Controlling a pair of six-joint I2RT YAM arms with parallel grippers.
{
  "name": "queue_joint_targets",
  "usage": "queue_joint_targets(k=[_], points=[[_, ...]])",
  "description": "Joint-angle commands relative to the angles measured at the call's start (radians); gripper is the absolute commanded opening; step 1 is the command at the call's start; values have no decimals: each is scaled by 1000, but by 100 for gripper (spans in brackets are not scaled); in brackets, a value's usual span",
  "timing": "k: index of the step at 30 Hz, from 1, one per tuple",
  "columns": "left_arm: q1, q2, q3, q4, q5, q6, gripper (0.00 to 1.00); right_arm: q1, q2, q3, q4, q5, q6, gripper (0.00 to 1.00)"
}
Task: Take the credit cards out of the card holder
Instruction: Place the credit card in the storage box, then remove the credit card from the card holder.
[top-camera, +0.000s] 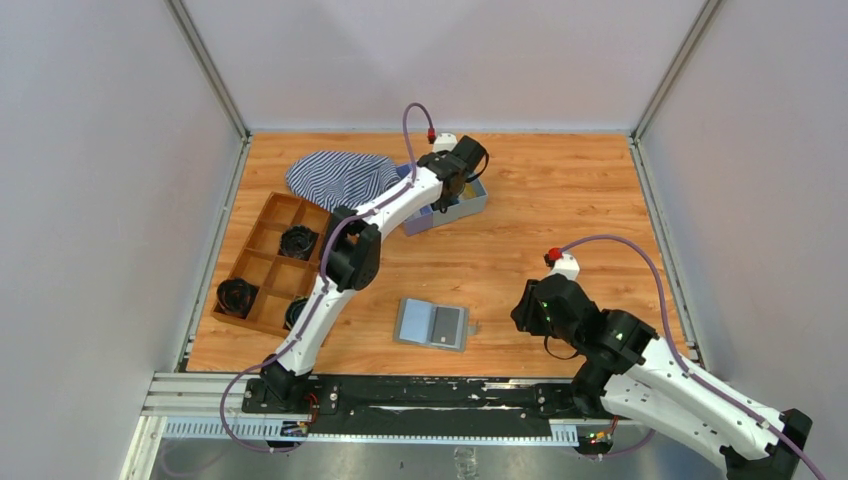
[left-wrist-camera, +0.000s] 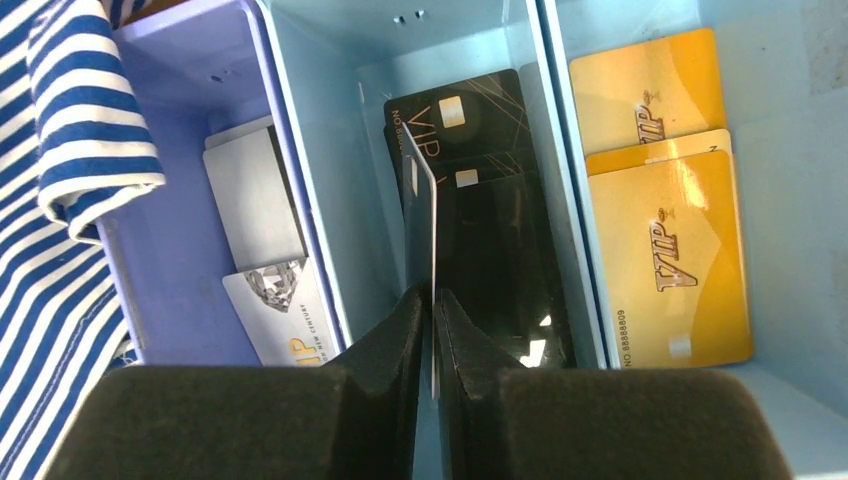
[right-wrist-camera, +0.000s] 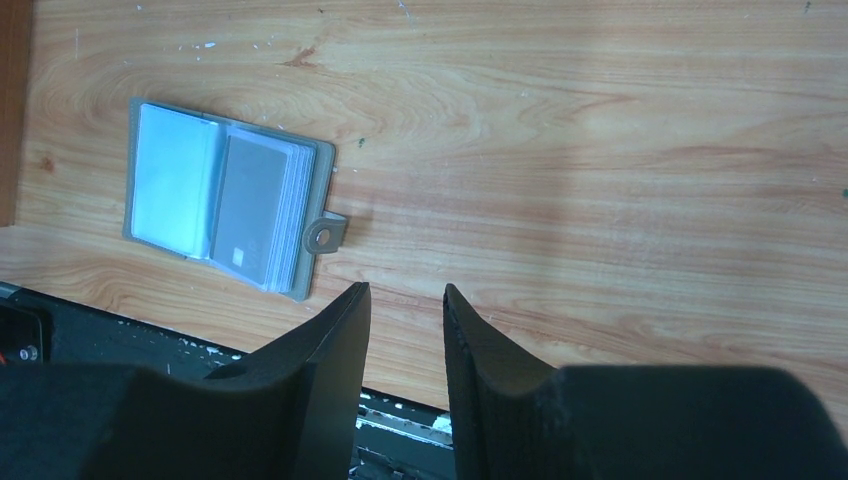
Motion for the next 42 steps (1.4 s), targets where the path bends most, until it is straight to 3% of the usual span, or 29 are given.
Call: queue_joint_targets(k=[1,8,21,27,42], points=[[-4,32,37,3,-7,-38,14,-11,-11,-10,-20,-1,-2,37],[-3,47,73,5,52,-50,30,-11,-32,-13,-30,0,-1,37],[-16,-80,140,13,117,-16,34,-10,-39,-10,-34,-9,-1,37],[-13,-156,78,12,94,-6,39,-11,-74,-25,-38,-14,16,37],[21,-11,51,12,126,-37,40,-11,-69,-31,-42,-13,18,37]])
